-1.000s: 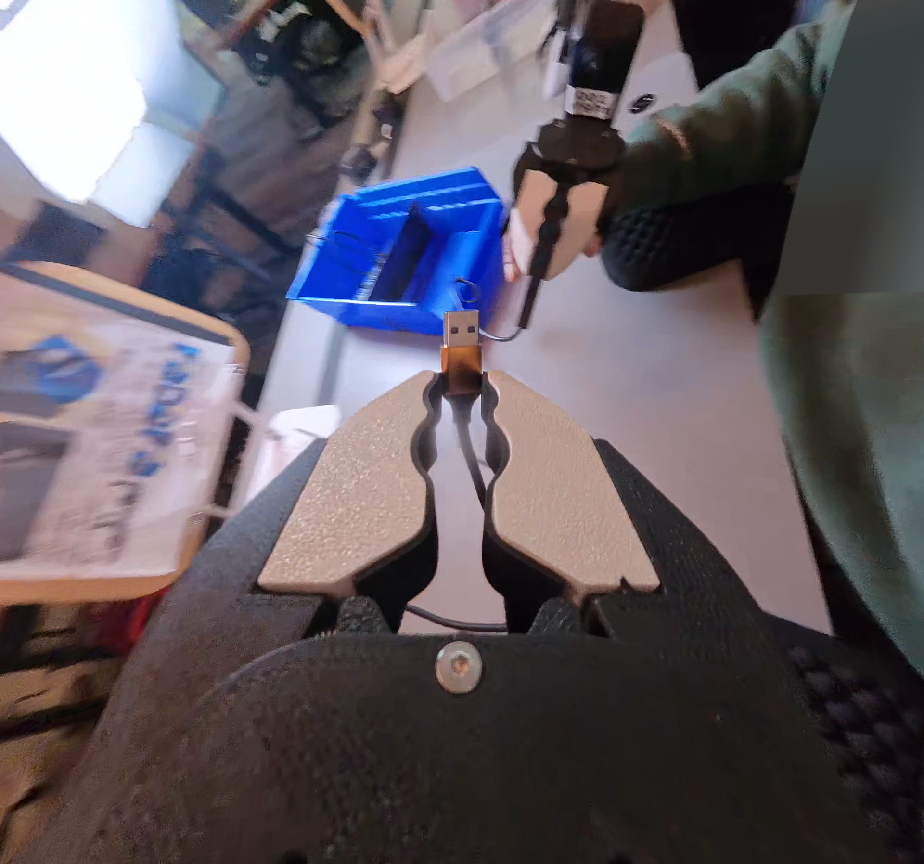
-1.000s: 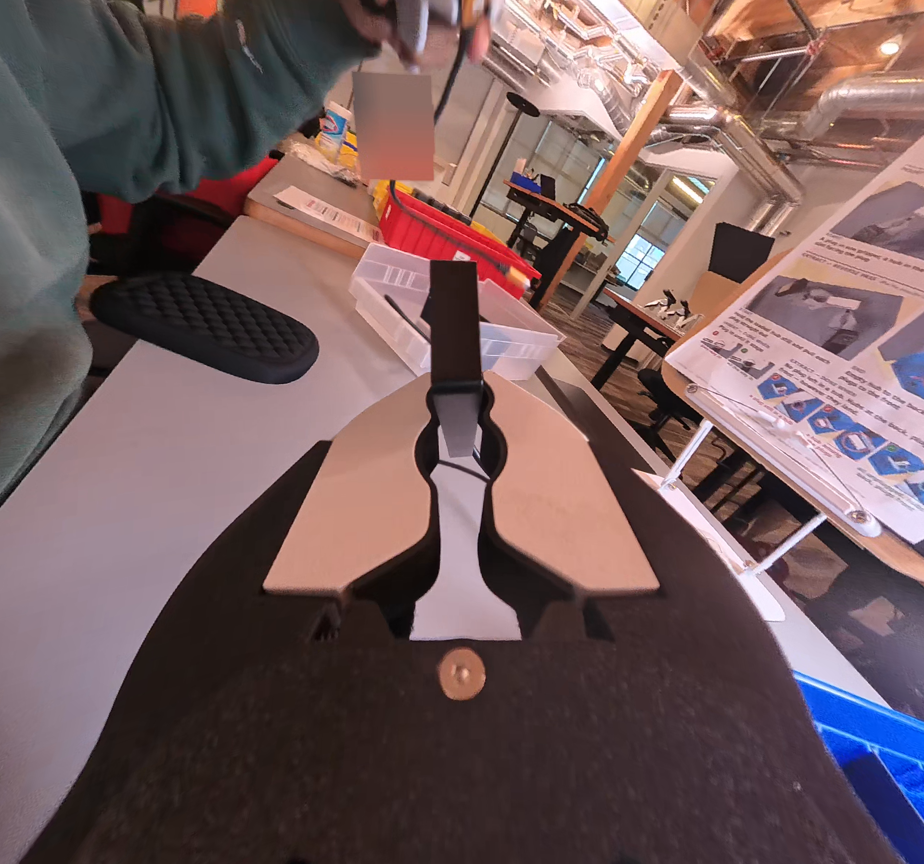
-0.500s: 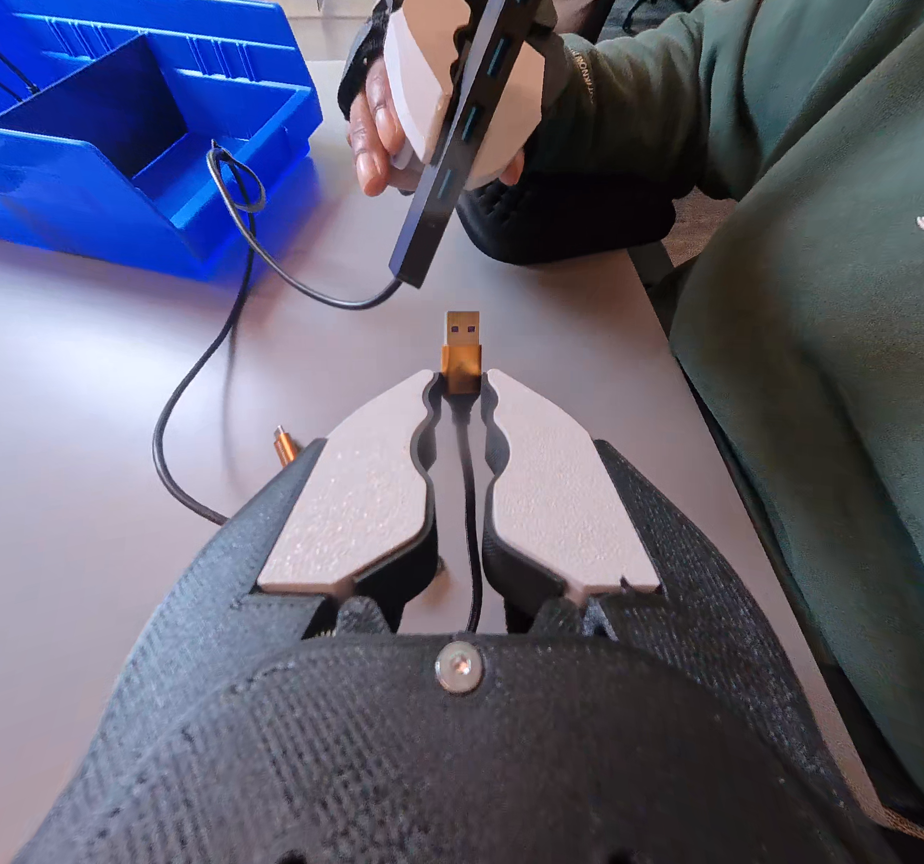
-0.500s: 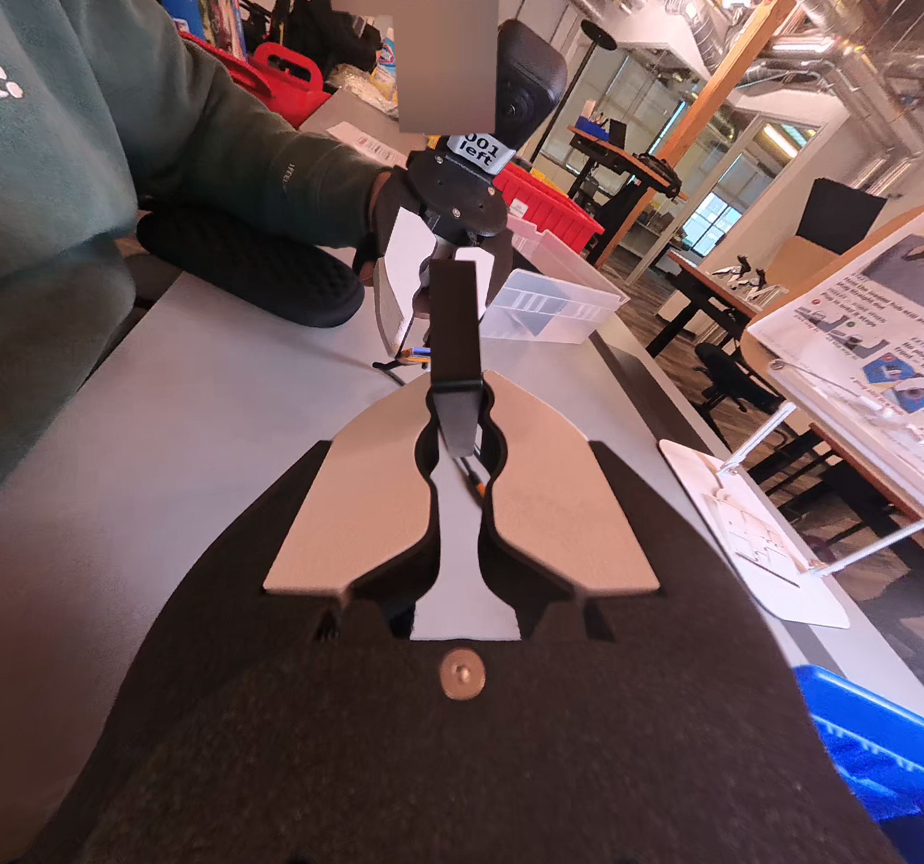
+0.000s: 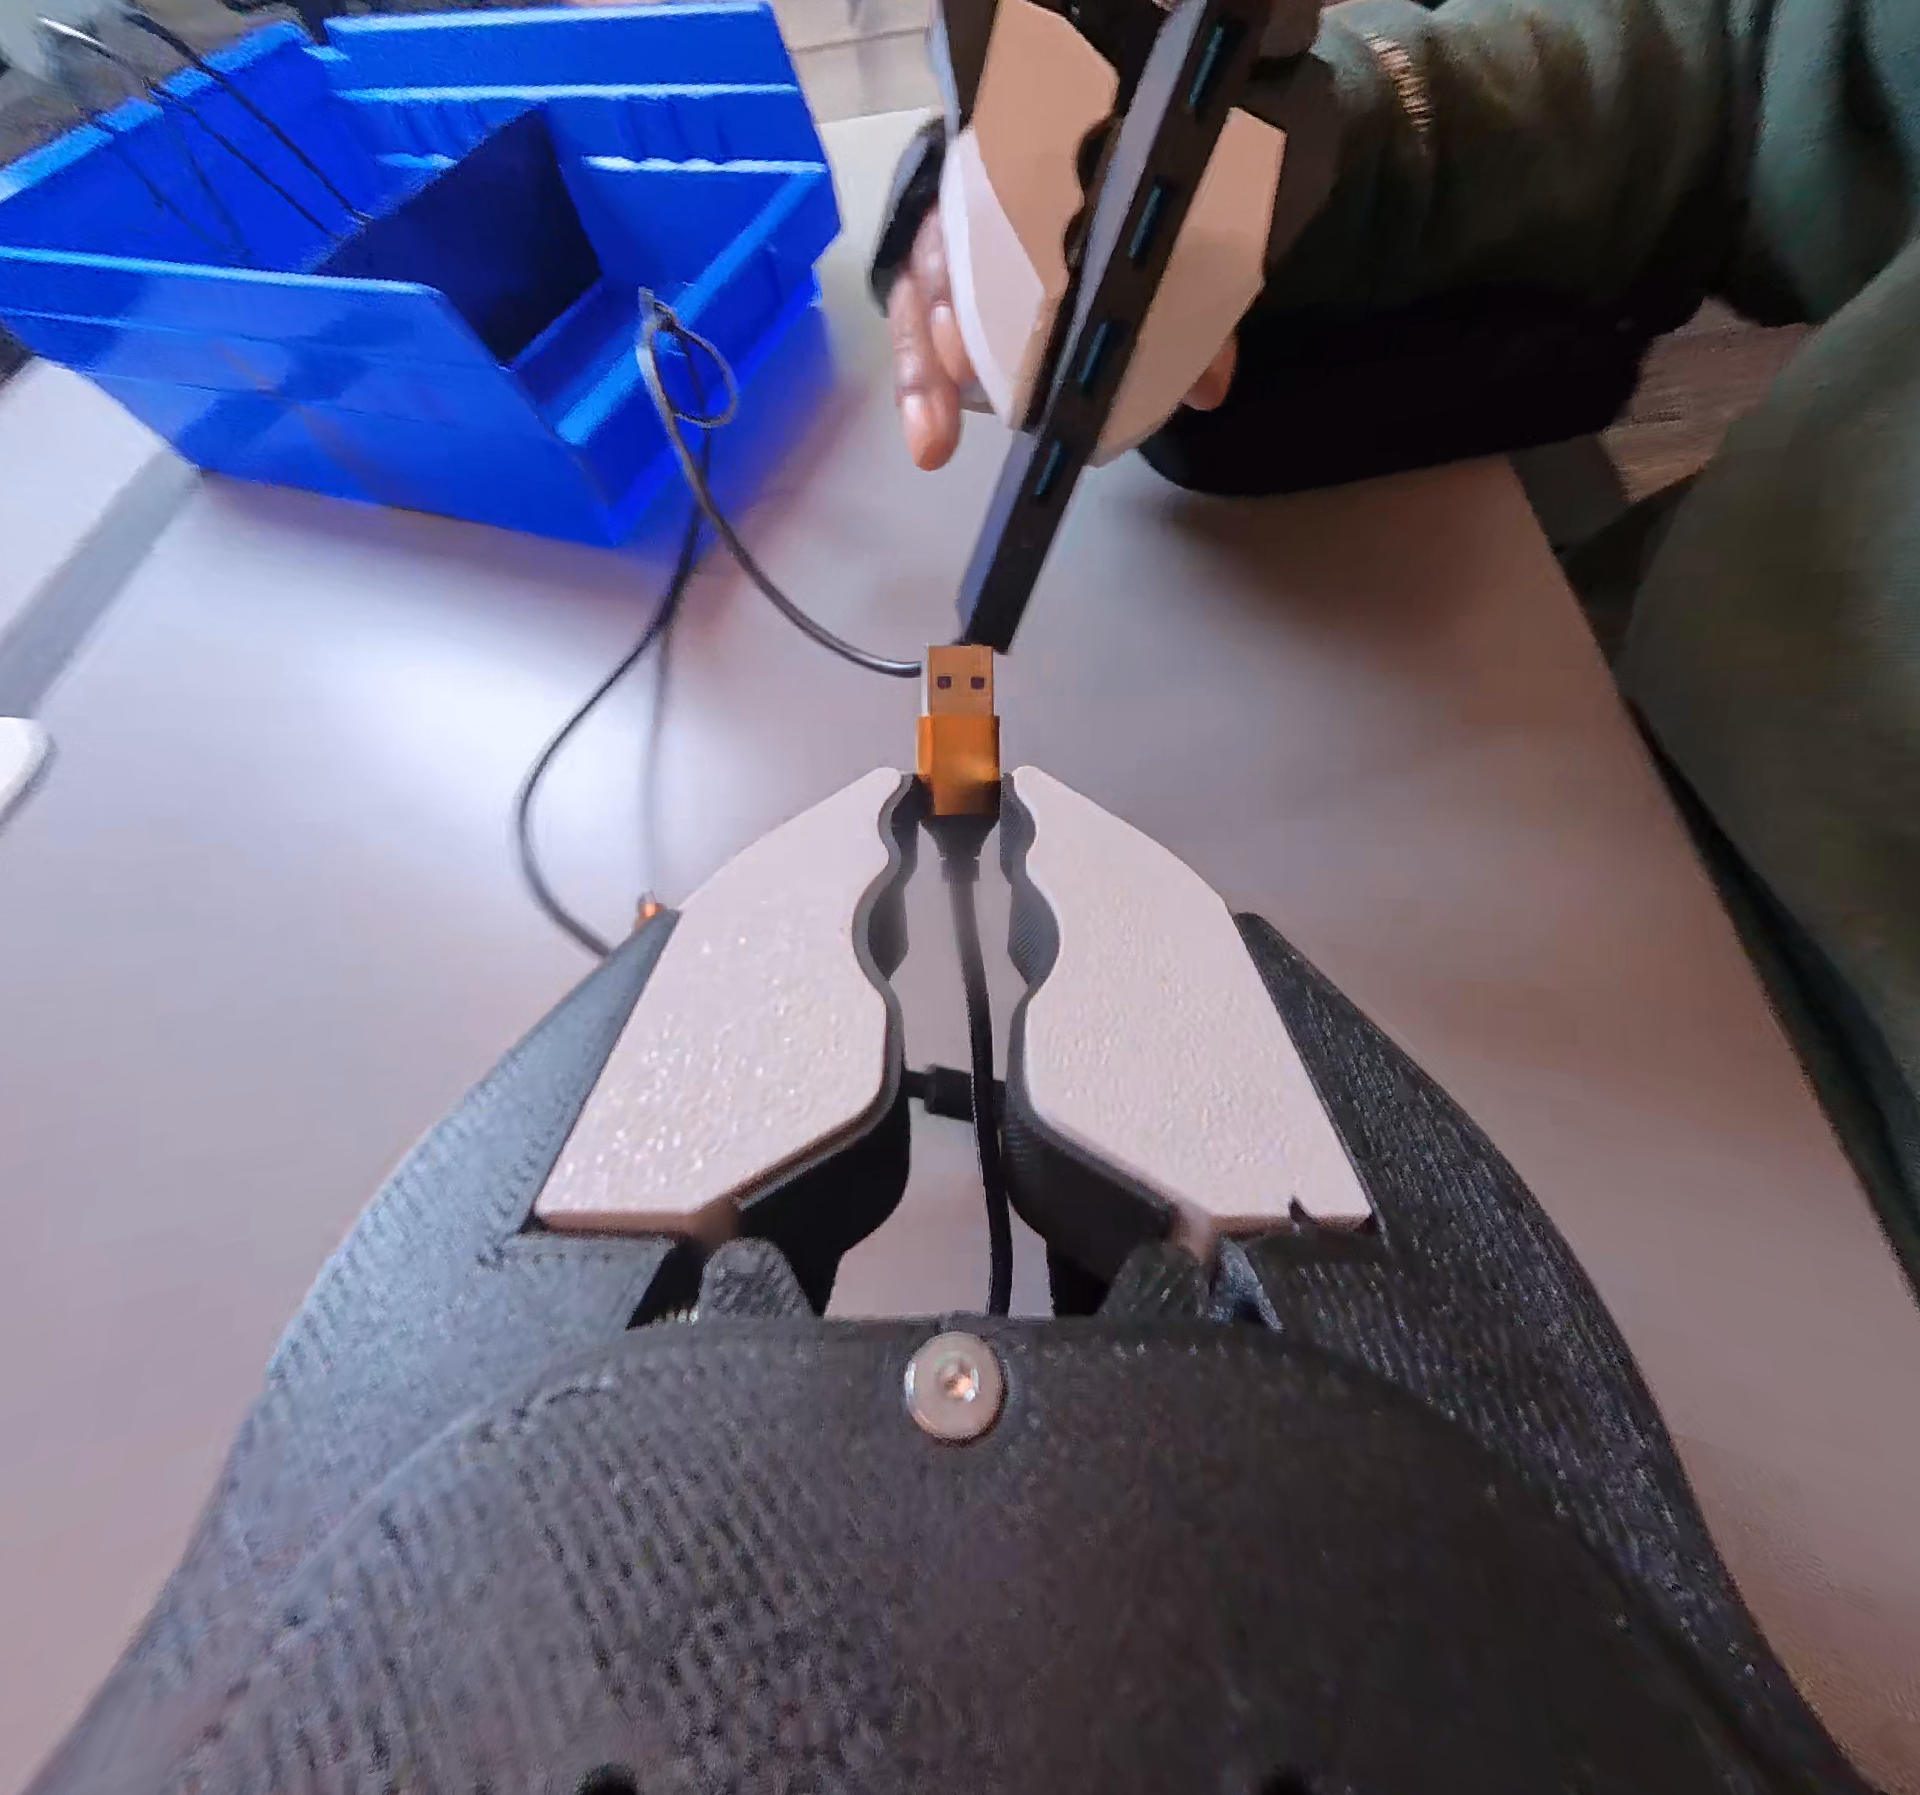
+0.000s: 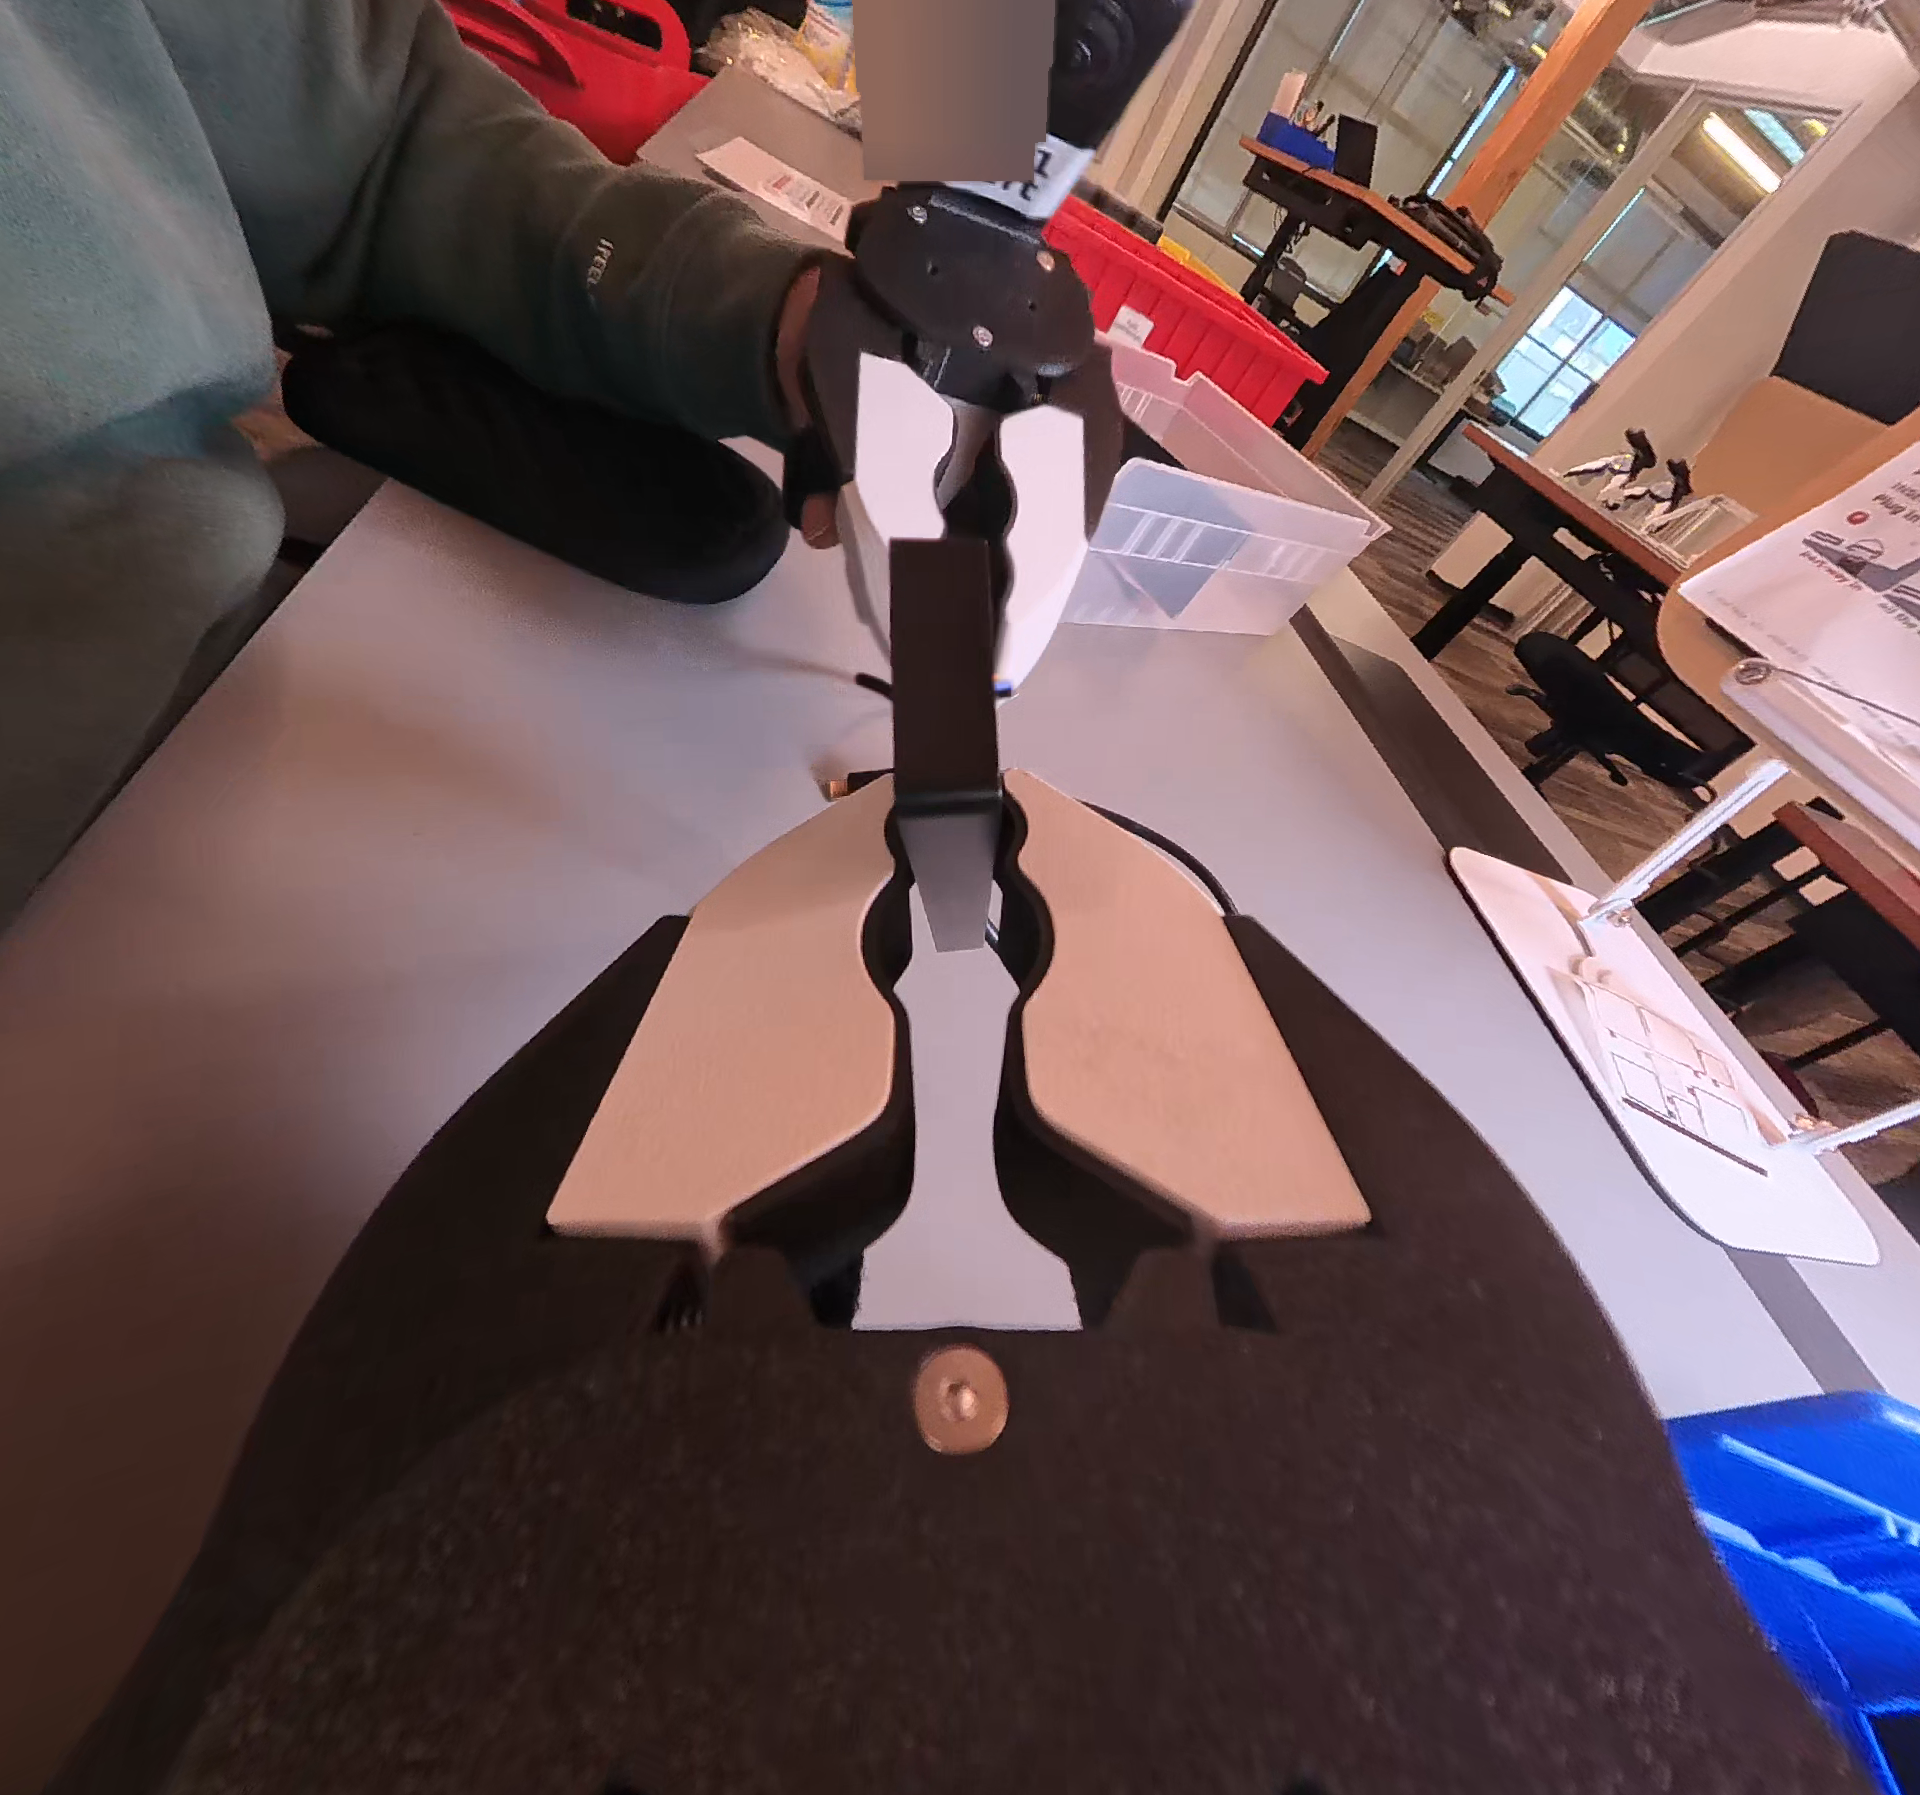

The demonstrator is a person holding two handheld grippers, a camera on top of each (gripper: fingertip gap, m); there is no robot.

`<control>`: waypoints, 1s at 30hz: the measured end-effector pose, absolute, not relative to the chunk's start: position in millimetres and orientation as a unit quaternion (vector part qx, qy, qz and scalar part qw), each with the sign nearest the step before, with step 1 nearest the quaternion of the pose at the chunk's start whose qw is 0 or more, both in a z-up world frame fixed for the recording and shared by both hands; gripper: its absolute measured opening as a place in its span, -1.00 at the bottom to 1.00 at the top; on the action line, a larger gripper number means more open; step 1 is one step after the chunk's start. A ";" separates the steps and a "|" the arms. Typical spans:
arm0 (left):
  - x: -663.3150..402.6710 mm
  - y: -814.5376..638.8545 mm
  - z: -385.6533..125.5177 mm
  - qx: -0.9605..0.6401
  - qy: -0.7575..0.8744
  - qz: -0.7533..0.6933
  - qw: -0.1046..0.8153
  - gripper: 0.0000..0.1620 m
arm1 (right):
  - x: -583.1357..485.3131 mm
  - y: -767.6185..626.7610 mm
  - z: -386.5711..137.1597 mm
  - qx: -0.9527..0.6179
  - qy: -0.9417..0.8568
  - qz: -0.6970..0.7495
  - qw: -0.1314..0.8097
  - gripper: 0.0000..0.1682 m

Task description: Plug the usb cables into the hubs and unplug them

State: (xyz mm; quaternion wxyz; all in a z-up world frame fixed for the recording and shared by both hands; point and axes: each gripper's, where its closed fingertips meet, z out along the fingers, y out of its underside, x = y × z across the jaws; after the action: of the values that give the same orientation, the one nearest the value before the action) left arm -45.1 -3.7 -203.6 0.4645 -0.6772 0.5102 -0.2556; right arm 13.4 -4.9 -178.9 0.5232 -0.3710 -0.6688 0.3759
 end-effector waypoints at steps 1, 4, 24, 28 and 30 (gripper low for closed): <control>-50.2 1.6 -199.0 -0.677 0.505 -0.235 0.481 -0.82 | 13.7 -3.8 -177.9 -0.372 -0.666 0.377 0.525 -0.86; -73.3 22.5 -175.6 -0.677 0.472 -0.157 0.542 -0.82 | 14.9 0.0 -176.2 -0.376 -0.661 0.377 0.528 -0.86; -214.7 67.9 -188.6 -0.848 0.350 0.036 0.397 -0.61 | 19.2 17.3 -167.0 -0.401 -0.635 0.371 0.546 -0.86; -232.4 75.7 -208.0 -0.899 0.354 0.011 0.258 -0.70 | 20.6 16.6 -165.2 -0.401 -0.632 0.375 0.547 -0.86; -235.6 77.1 -217.4 -0.901 0.392 0.050 0.177 -0.69 | 20.7 16.7 -164.8 -0.402 -0.631 0.377 0.546 -0.86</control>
State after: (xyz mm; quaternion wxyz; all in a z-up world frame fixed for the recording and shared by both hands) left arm -235.6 77.1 -217.4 0.1767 -0.9013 0.3924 0.0496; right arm 20.7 16.7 -164.8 0.5458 -0.4024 -0.6310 0.3769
